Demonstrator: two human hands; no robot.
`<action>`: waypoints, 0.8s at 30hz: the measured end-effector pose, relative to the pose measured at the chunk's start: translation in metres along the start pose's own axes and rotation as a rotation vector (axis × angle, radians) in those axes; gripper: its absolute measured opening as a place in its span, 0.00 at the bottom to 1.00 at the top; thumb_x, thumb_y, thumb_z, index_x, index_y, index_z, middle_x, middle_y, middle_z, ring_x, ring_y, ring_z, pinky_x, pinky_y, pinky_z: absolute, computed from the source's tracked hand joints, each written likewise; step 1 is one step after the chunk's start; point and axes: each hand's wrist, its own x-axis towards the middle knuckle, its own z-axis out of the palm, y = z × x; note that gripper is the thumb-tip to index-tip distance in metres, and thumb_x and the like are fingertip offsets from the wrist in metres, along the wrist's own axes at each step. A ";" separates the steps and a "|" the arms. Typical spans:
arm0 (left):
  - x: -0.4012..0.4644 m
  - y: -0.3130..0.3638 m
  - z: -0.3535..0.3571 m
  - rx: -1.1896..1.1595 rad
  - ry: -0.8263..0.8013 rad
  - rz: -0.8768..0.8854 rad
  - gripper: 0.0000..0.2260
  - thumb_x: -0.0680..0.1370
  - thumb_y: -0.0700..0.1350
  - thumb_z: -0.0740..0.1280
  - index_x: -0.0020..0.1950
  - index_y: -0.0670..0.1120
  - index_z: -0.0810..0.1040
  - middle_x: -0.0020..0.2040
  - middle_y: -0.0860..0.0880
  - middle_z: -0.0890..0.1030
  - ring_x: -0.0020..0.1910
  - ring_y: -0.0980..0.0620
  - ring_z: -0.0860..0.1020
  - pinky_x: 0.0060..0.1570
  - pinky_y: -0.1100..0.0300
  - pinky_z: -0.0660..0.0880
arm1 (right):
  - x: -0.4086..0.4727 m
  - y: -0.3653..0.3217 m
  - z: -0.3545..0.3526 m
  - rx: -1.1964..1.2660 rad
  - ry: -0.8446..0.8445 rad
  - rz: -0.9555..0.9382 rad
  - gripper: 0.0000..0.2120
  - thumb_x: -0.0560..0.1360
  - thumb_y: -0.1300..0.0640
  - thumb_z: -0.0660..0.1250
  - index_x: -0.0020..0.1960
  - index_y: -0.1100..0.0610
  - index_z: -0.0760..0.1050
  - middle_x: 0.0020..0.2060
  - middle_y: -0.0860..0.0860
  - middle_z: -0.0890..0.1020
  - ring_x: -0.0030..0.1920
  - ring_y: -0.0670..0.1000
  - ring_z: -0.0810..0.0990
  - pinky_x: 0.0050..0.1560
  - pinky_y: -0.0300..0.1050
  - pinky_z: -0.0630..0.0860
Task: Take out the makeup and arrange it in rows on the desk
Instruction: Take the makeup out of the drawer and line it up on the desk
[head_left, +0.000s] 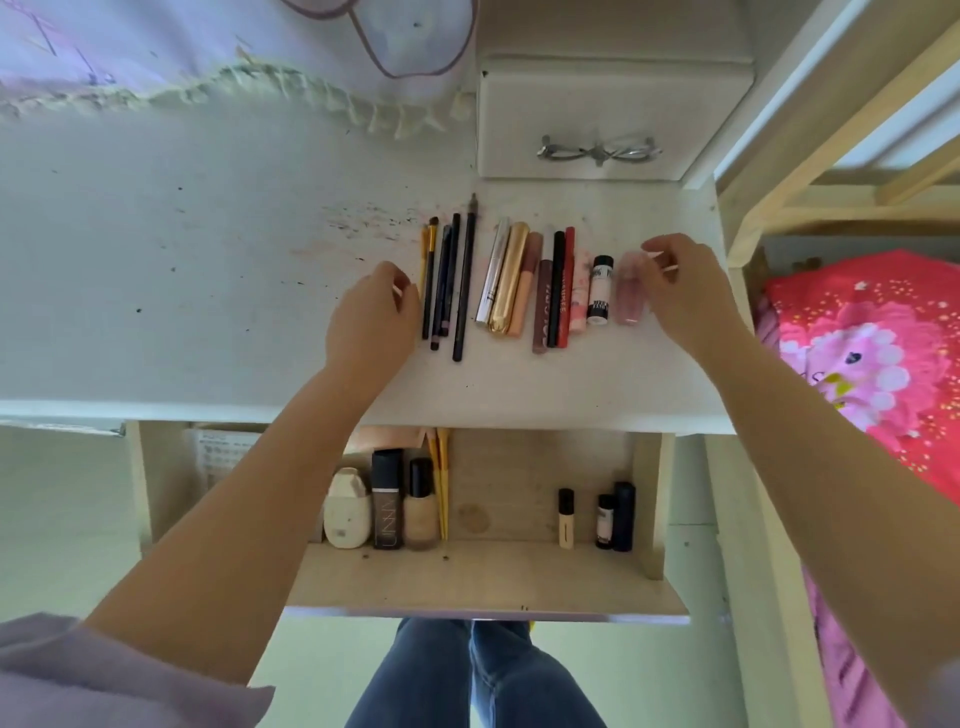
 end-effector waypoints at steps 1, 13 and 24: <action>-0.013 -0.002 -0.001 -0.065 0.030 0.024 0.07 0.81 0.44 0.57 0.54 0.43 0.73 0.43 0.48 0.76 0.40 0.51 0.75 0.43 0.58 0.74 | -0.010 -0.002 -0.004 0.016 0.026 0.001 0.14 0.79 0.54 0.60 0.64 0.56 0.71 0.57 0.54 0.74 0.46 0.47 0.74 0.42 0.31 0.68; -0.163 -0.063 0.103 0.042 -0.403 -0.229 0.13 0.80 0.43 0.57 0.64 0.44 0.67 0.46 0.44 0.79 0.43 0.44 0.79 0.44 0.50 0.77 | -0.190 0.065 0.085 -0.377 -0.575 -0.082 0.18 0.81 0.55 0.54 0.70 0.54 0.64 0.64 0.55 0.70 0.50 0.56 0.79 0.51 0.46 0.76; -0.123 -0.073 0.148 0.472 -0.471 -0.188 0.10 0.81 0.43 0.56 0.60 0.45 0.71 0.44 0.45 0.78 0.38 0.45 0.76 0.31 0.55 0.70 | -0.190 0.093 0.112 -0.533 -0.581 -0.112 0.15 0.81 0.56 0.57 0.67 0.54 0.63 0.58 0.55 0.75 0.48 0.55 0.78 0.38 0.44 0.70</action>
